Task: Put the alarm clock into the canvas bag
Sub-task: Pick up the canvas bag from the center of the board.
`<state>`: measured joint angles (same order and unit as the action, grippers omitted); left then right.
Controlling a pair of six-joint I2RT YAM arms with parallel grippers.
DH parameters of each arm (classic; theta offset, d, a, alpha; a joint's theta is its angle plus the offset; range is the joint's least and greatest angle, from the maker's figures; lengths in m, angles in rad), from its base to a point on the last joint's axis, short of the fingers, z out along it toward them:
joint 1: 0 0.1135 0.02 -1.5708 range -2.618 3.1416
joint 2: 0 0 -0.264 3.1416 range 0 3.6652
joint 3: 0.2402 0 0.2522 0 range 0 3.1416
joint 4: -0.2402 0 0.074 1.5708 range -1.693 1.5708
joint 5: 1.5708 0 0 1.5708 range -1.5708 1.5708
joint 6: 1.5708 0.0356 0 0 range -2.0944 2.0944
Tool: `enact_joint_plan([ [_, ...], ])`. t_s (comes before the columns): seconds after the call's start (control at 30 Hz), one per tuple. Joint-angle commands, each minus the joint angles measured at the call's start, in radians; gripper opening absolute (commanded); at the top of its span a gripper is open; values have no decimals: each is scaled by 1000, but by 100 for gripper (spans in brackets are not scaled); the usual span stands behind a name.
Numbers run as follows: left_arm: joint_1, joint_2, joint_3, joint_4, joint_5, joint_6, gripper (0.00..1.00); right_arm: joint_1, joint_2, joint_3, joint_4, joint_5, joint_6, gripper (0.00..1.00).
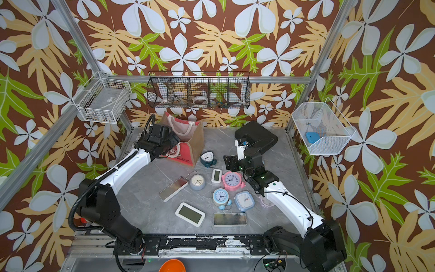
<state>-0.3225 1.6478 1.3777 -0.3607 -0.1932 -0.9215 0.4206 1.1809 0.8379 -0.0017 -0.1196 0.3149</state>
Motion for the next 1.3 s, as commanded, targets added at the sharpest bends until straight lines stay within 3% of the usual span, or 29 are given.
enact_joint_plan([
  [0.0,-1,9,10,29,28,-7,67,1,-8,7,-13,20,-9,79],
  [0.27,1,7,151,-107,-81,159,17,0,-18,12,-27,29,-16,79],
  [0.43,11,-7,262,-233,-112,315,0,0,-16,18,-34,29,-22,79],
  [0.6,38,-29,332,-356,-58,522,0,0,-4,33,-31,2,-22,79],
  [0.83,68,-123,305,-482,3,768,0,47,59,78,-30,-34,-22,78],
  [1.07,73,-241,186,-512,-38,875,0,158,232,217,-15,-69,50,78],
  [1.27,73,-355,93,-479,-44,928,0,223,490,446,30,-241,236,77],
])
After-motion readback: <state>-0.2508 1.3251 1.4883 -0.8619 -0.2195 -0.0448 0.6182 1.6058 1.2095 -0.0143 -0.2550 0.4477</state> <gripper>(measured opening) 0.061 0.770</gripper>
